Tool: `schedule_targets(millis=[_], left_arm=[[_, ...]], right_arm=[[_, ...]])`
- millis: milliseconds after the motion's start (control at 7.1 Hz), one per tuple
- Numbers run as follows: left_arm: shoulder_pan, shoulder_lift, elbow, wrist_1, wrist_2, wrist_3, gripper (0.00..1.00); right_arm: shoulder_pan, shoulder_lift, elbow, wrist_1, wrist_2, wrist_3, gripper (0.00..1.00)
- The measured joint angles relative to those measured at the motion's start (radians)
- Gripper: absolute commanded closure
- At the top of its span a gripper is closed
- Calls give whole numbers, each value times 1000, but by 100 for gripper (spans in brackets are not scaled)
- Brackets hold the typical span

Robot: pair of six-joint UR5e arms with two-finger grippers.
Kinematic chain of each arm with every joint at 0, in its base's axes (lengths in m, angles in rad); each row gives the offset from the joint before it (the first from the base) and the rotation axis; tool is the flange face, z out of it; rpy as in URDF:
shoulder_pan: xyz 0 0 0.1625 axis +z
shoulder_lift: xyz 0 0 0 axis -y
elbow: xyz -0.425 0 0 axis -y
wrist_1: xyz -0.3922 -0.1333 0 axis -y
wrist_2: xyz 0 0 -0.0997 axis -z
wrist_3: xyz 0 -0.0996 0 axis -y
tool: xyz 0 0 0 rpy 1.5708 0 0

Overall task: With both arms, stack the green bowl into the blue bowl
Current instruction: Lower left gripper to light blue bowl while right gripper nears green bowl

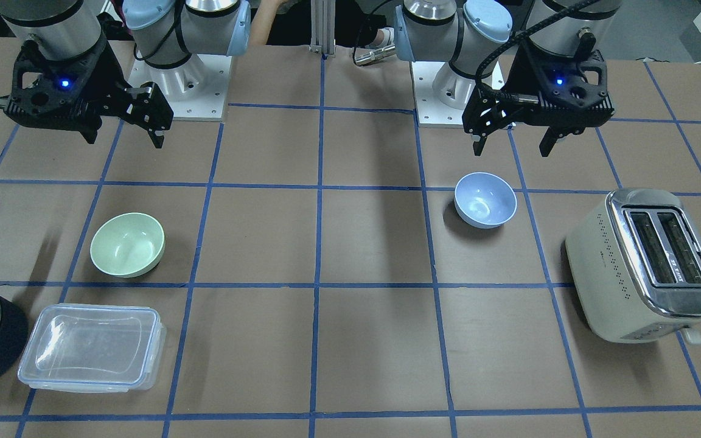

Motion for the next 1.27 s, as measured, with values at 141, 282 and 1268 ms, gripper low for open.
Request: schedule_targets(millis=[141, 282, 1268], left_arm=[[0, -4, -2, -5, -4, 2, 0], [0, -2, -20, -21, -12, 2, 0], [74, -56, -592, 414, -20, -1, 3]], right_arm=[[-1, 1, 0, 0, -1, -2, 0], [-1, 1, 0, 0, -1, -3, 0], [-19, 13, 5, -5, -4, -17, 0]])
